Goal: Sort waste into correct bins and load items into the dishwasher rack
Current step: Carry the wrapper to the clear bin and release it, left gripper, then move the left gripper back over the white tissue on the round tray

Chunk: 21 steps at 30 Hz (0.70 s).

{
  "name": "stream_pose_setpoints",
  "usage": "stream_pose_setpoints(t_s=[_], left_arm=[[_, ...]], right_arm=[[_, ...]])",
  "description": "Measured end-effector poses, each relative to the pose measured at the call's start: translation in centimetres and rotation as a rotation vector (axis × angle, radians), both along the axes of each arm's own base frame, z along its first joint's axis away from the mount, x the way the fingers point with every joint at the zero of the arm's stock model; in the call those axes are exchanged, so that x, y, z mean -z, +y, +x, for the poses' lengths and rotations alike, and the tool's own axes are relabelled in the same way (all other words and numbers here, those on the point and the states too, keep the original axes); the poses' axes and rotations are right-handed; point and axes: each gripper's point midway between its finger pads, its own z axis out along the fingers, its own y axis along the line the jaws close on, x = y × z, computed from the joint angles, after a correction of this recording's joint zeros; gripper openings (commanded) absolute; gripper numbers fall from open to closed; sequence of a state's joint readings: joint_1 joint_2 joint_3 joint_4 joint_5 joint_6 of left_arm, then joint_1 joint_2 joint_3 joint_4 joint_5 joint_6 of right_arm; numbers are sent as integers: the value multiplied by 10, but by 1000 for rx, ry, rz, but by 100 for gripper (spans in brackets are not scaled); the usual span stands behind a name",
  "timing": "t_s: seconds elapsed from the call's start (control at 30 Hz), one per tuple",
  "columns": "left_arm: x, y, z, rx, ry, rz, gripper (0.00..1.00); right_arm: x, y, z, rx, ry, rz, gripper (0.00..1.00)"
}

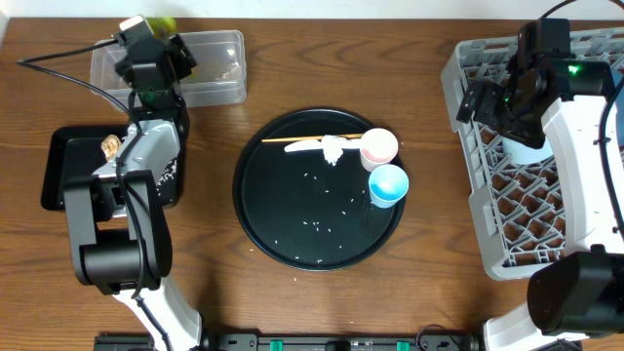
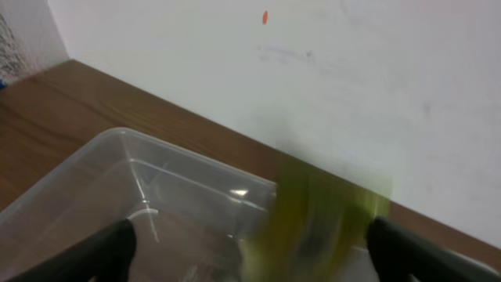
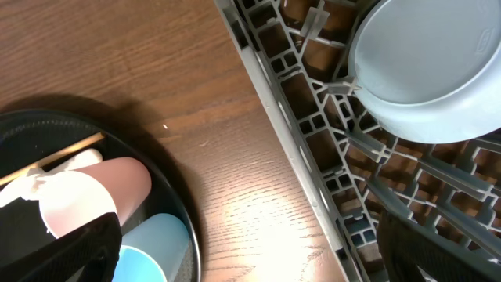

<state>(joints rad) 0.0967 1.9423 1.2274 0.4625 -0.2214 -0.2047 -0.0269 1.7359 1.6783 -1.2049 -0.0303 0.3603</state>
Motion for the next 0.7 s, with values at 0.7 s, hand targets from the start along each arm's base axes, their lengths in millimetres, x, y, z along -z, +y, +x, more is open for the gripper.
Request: stream_pose_setpoints(t_s=[0.7], left_arm=[[-110, -89, -96, 303, 120, -41, 98]], right_arm=[[0, 0, 0, 0, 1, 0, 99]])
